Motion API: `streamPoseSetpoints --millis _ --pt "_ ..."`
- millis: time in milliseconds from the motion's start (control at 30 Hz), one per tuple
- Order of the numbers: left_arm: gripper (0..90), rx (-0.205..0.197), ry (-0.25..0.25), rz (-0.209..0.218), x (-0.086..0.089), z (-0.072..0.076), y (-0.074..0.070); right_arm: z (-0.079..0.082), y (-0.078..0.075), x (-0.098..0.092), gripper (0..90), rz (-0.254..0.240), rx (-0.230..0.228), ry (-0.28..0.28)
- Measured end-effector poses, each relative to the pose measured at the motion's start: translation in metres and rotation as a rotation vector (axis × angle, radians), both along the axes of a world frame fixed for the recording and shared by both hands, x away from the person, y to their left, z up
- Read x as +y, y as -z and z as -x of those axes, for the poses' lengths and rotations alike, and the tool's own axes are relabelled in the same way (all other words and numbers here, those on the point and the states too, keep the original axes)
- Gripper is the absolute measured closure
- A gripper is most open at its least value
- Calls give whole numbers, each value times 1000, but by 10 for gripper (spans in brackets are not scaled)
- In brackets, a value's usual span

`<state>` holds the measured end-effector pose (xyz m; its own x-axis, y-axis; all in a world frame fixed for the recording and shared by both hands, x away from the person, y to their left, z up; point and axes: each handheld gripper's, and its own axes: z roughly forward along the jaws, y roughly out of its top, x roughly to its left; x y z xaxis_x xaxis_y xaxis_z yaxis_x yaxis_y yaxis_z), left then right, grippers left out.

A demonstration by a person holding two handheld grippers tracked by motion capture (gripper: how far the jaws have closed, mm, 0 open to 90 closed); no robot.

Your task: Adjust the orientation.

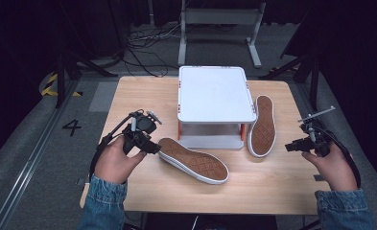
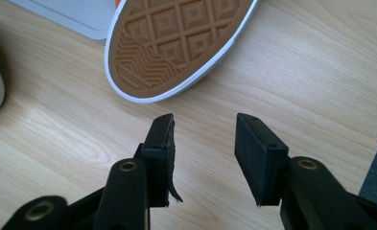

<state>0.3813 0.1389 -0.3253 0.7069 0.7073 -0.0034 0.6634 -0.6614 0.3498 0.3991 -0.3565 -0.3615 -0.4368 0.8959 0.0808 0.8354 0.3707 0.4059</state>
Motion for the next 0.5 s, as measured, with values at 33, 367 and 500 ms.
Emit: streamPoseSetpoints --millis 33,367,500 --pt "509 6 14 -11 -3 0 0 0 0 0 600 -3 2 -4" --pt "601 2 133 3 -48 2 9 6 3 -2 569 9 -6 8" --pt "654 62 209 -24 -71 3 21 8 5 -6 573 9 -4 18"
